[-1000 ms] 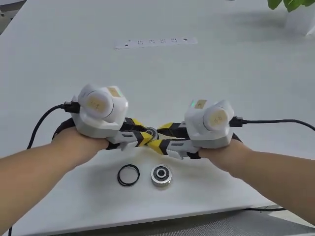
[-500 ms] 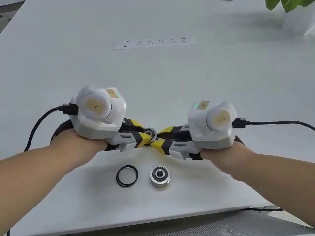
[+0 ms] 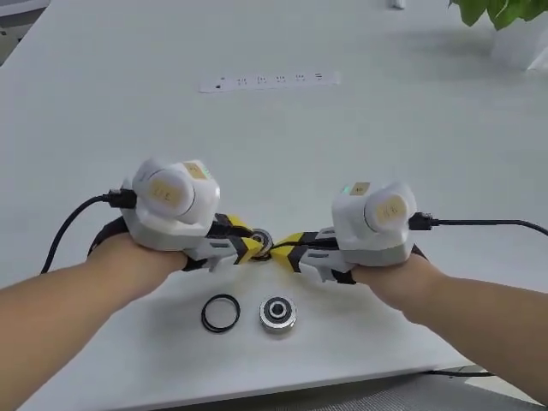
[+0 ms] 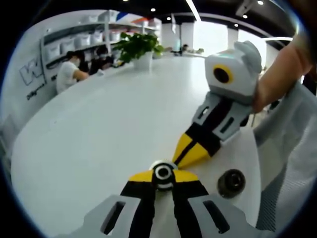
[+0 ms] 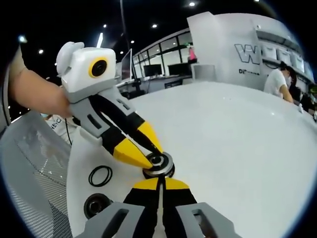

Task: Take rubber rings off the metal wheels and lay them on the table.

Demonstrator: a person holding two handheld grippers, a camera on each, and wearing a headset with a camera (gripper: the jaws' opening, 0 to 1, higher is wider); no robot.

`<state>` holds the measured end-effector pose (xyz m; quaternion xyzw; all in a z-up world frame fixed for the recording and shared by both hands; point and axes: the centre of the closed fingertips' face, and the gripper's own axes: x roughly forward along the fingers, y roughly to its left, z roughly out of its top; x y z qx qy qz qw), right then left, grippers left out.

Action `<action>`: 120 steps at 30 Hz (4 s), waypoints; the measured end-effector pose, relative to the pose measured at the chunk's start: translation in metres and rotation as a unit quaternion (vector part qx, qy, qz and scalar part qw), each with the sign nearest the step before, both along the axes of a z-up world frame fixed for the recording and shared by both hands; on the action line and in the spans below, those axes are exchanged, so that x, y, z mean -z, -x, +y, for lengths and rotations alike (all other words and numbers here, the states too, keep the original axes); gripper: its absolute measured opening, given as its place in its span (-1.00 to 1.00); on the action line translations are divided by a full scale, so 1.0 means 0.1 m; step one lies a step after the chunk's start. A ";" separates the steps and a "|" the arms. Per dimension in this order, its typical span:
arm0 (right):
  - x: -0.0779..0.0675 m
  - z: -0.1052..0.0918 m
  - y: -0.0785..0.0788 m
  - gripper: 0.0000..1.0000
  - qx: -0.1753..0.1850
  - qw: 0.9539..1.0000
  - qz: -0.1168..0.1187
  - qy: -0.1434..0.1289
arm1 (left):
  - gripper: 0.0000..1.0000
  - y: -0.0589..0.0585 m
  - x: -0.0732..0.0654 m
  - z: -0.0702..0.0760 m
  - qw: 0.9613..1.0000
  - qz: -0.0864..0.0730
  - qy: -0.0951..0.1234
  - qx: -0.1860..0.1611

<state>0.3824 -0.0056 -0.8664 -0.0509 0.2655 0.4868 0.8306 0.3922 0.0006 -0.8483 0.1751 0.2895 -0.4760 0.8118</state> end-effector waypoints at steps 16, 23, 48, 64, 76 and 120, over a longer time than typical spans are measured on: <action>-0.13 -0.05 -0.11 -1.00 0.069 0.993 0.059 -0.076 | -0.76 0.05 -0.01 -0.01 1.000 -0.001 -0.010 0.000; -0.19 -0.03 -0.09 -1.00 0.073 0.990 0.074 -0.092 | -0.76 0.03 0.00 0.00 1.000 -0.007 -0.018 -0.002; -0.31 0.12 0.01 -1.00 0.040 0.989 0.079 -0.115 | -0.77 0.03 0.01 -0.01 1.000 -0.006 -0.022 -0.001; -0.23 0.01 -0.03 -1.00 0.060 0.989 0.085 -0.102 | -0.70 0.03 -0.03 -0.02 1.000 -0.001 -0.008 0.000; -0.30 0.00 -0.03 -1.00 0.063 0.989 0.084 -0.109 | -0.54 0.11 -0.17 0.03 1.000 -0.011 0.000 0.009; -0.60 0.25 0.35 -1.00 -0.001 0.988 0.096 -0.117 | 0.15 0.75 -0.66 0.65 0.999 -0.030 0.022 0.022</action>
